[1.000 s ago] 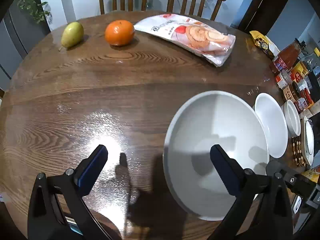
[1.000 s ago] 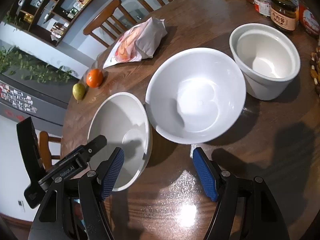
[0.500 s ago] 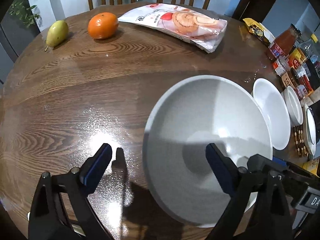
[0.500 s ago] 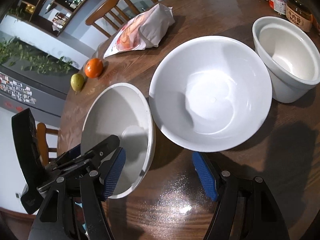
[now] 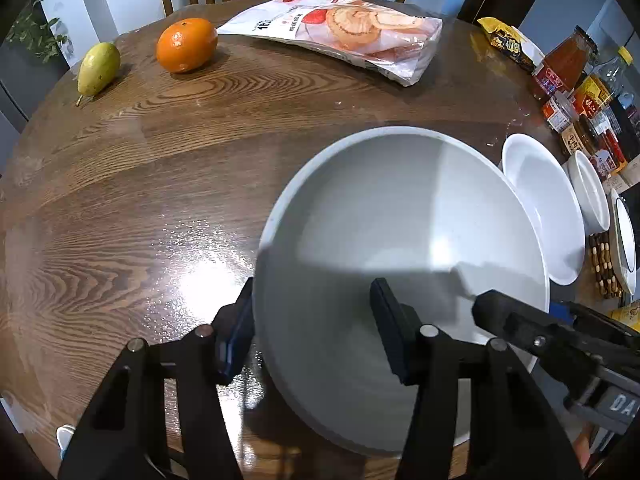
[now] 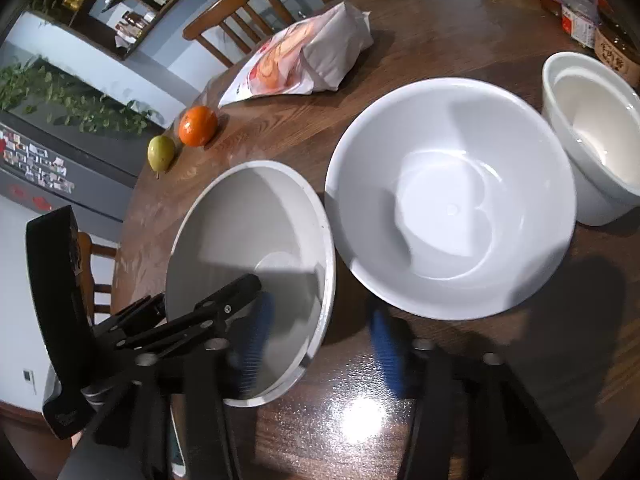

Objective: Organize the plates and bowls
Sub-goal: 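Move the left tool to the large white bowl rim and close on it, then lift the large white bowl with the left tool and carry it beside the stacked plates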

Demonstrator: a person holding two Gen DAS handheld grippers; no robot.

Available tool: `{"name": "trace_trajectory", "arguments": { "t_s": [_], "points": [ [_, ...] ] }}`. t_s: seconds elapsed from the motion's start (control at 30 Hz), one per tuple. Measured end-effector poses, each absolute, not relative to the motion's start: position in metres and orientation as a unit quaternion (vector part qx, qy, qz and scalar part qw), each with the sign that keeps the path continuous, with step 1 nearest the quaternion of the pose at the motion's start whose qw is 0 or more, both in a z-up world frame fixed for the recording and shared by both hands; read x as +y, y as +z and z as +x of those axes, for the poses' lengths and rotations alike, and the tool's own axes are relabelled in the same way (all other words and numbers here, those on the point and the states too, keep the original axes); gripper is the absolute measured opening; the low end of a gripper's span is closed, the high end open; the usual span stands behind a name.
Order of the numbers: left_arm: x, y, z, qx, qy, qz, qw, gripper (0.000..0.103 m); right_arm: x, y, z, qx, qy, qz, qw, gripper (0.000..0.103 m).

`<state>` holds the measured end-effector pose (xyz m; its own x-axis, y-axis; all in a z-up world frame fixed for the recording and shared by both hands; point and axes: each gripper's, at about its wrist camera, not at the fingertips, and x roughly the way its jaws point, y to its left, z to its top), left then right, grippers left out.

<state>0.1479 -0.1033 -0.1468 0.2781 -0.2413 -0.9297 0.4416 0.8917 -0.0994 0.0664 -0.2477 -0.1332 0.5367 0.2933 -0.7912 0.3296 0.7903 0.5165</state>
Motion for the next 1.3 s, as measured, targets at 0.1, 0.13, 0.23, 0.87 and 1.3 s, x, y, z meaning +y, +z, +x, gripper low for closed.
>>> {"name": "trace_trajectory", "arguments": {
  "t_s": [0.1, 0.13, 0.23, 0.87, 1.3],
  "points": [
    [-0.106, -0.146, 0.148, 0.561, -0.218, 0.09, 0.793, 0.052, -0.247, -0.137, 0.068, 0.485, -0.011, 0.326, 0.812, 0.04],
    [-0.107, -0.146, 0.147, 0.561, -0.219, 0.093, 0.793, 0.052, -0.247, -0.138, 0.068, 0.486, -0.011, 0.326, 0.811, 0.038],
    [-0.11, -0.147, 0.147, 0.561, -0.223, 0.09, 0.792, 0.048, -0.245, -0.14, 0.07, 0.492, -0.008, 0.326, 0.807, 0.028],
    [-0.096, -0.136, 0.145, 0.546, -0.226, 0.085, 0.802, 0.026, -0.231, -0.14, 0.071, 0.498, -0.009, 0.303, 0.813, 0.02],
    [-0.106, -0.116, 0.12, 0.517, -0.239, 0.102, 0.816, 0.025, -0.238, -0.122, 0.044, 0.472, -0.017, 0.313, 0.824, 0.02]
  ]
}}
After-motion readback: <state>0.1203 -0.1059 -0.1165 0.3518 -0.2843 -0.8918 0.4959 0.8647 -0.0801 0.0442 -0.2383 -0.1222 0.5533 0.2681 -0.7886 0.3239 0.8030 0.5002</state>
